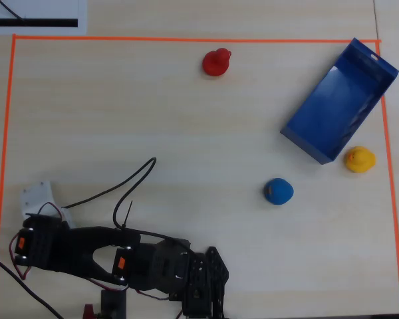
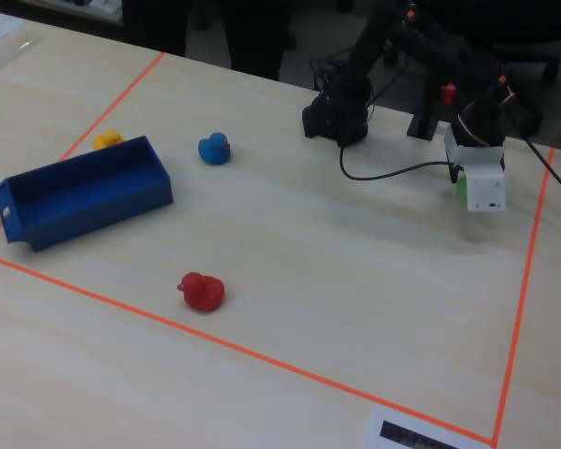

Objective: Grasp green duck and put it into box.

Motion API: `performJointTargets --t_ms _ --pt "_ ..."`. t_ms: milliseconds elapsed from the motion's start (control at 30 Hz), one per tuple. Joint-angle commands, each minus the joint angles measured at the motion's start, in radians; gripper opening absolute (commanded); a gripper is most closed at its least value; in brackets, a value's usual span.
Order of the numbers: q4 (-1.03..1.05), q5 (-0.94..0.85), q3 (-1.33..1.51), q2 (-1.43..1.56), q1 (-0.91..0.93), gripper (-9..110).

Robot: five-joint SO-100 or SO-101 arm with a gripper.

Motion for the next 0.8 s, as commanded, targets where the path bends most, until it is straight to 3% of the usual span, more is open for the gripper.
performJointTargets --t_ms 0,100,167,233,400,567,767 --pt "-0.015 0.015 -0.005 -0.003 0.021 32" --pt "-0.014 0.018 -0.006 -0.021 0.029 22" --pt "-0.014 0.031 -0.006 -0.023 0.035 6" --pt "-0.015 0.04 -0.005 -0.017 0.04 1" --pt "0.0 0.057 0.011 0.035 0.048 0" --pt "0.069 0.035 0.087 0.282 0.117 0" --pt "0.318 -0.144 -0.143 0.534 0.497 0"
